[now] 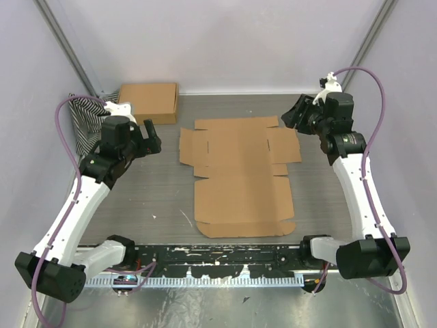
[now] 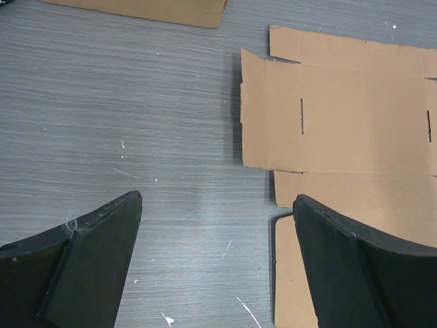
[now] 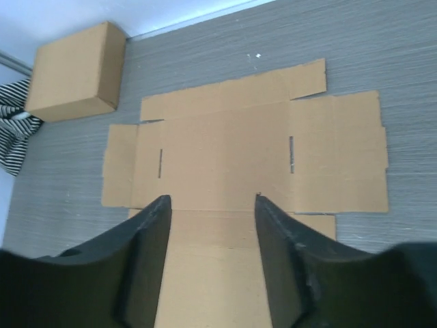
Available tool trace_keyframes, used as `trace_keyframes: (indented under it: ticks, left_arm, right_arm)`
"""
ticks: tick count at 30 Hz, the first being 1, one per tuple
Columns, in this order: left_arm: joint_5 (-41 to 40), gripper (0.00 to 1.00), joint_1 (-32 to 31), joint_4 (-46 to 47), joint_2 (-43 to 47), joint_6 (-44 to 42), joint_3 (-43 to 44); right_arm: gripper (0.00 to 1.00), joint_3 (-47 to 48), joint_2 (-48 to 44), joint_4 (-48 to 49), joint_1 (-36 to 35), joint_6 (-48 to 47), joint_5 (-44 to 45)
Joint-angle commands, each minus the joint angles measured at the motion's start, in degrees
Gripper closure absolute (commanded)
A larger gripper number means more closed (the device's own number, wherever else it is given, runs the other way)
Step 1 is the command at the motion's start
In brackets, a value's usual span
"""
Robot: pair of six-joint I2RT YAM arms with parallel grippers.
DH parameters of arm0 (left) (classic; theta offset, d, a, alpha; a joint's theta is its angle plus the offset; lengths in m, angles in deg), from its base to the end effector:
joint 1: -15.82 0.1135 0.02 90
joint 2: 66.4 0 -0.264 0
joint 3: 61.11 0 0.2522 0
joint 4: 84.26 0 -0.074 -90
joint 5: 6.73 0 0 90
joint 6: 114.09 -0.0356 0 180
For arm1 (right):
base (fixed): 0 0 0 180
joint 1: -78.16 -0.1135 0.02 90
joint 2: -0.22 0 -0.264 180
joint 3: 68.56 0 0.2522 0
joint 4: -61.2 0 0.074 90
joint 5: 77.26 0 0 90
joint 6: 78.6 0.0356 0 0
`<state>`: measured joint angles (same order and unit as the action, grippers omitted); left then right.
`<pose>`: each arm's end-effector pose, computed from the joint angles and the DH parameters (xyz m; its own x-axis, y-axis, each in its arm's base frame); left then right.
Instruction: Fold the paper box
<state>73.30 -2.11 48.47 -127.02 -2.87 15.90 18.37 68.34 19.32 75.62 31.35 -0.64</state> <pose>0.2170 -0.0637 0.3587 -0.5138 -0.2084 -0.8322 -0.0259 0.9734 -0.2278 0.2597 0.0198 0.3972 -0.4553 0.3121 -0.8339 -0.1069 0.9106 0.3992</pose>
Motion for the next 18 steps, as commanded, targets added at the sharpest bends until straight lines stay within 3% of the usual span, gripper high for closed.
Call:
trace_keyframes:
  ticks: [1, 8, 14, 18]
  left_arm:
    - [0.2, 0.01, 0.0, 0.9, -0.2, 0.0, -0.6]
    - [0.0, 0.01, 0.0, 1.0, 0.2, 0.0, -0.8]
    - [-0.4, 0.02, 0.0, 0.5, -0.1, -0.1, -0.4]
    - [-0.3, 0.02, -0.1, 0.2, 0.0, -0.1, -0.3]
  right_arm:
    - [0.38, 3.9, 1.9, -0.6, 0.0, 0.0, 2.8]
    - [0.24, 6.8, 4.1, -1.2, 0.0, 1.0, 4.8]
    - [0.24, 11.0, 10.9, -1.6, 0.0, 2.4, 6.7]
    - [0.23, 17.1, 18.5, -1.2, 0.1, 1.1, 13.6]
